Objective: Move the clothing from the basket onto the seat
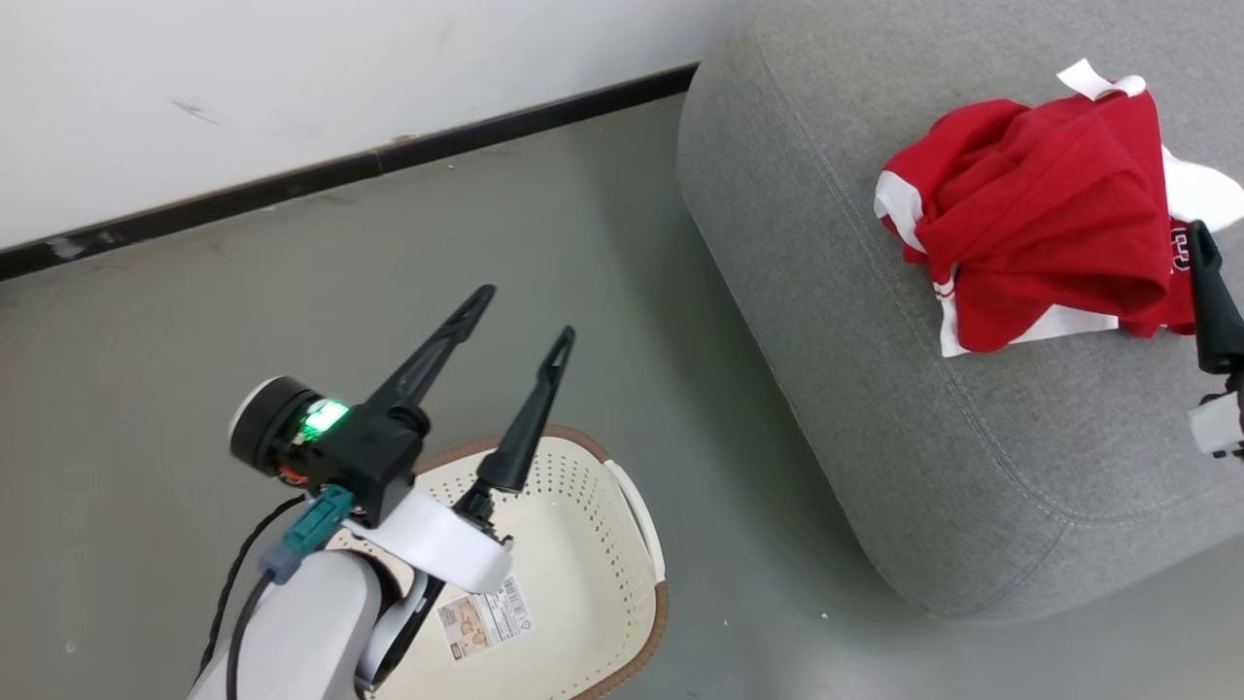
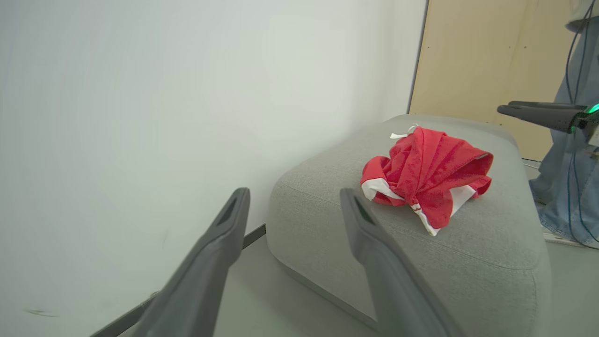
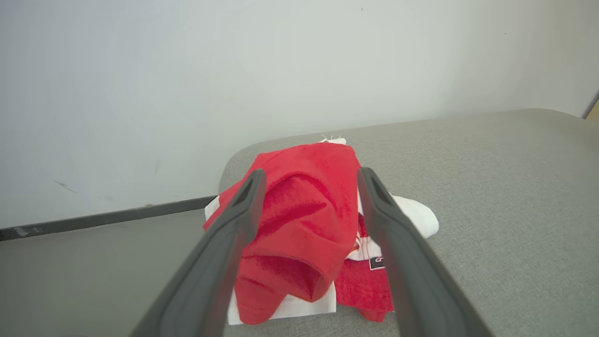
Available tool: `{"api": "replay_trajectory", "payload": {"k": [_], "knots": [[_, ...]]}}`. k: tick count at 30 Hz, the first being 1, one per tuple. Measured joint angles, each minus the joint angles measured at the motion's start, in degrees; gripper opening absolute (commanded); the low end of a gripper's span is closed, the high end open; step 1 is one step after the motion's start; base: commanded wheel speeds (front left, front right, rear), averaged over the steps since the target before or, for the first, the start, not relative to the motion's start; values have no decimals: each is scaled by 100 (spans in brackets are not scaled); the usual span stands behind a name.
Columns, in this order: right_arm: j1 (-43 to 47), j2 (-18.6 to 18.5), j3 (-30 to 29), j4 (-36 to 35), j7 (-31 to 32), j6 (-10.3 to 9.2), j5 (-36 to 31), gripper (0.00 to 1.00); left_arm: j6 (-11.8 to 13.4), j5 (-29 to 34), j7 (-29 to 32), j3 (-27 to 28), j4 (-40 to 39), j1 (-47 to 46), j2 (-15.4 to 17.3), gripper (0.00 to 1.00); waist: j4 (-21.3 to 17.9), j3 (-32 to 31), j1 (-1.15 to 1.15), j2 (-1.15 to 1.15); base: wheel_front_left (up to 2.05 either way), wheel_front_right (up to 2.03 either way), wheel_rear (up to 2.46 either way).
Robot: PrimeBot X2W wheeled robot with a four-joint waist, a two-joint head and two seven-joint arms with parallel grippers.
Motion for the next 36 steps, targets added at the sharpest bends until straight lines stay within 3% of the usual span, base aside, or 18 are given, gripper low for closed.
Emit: {"api": "replay_trajectory", "payload": {"k": [10, 24, 36], "knots": [[-14, 494, 5, -550, -49, 0, -390, 100, 539, -114, 0, 623, -29, 586, 57, 100, 329, -311, 0, 0, 0, 0, 0], [24, 1366, 7, -793, -52, -1, -1007, 100, 1337, -126, 0, 1380, -90, 1383, -13, 100, 973, -709, 0, 0, 0, 0, 0], [778, 2018, -136, -846, -57, 0, -1597, 100, 1683, -55, 0, 1628, -103, 1925, -182, 100, 1515, -1107, 0, 0, 0, 0, 0]]}}
